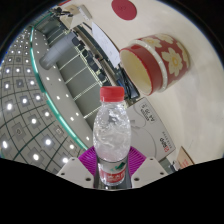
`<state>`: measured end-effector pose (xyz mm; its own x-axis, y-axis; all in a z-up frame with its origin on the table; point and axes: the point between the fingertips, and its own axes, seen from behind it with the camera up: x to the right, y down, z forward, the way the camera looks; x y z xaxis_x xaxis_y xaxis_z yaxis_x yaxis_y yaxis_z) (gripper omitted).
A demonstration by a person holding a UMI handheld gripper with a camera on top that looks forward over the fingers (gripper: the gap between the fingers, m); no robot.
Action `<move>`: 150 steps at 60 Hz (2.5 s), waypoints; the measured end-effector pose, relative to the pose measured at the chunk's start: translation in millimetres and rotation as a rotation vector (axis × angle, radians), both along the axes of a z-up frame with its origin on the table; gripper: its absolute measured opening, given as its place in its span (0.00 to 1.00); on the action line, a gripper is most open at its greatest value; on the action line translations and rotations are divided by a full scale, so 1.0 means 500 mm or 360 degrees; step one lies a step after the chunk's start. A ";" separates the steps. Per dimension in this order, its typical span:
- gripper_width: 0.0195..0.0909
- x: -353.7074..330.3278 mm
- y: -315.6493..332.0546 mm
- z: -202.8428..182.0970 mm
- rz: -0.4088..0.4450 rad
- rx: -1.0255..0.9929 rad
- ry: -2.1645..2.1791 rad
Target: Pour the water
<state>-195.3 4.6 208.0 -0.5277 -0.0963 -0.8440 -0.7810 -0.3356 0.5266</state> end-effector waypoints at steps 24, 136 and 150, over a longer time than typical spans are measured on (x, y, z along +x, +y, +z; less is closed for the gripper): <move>0.25 0.076 -0.007 0.089 0.0121 0.0362 -0.1456; 0.94 0.444 -0.514 0.046 0.0461 -0.0019 -0.3408; 0.93 0.430 -0.652 0.087 0.0473 -0.0036 -0.3454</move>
<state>19.8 -321.6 251.6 0.9980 0.0117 0.0624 0.0590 -0.5321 -0.8446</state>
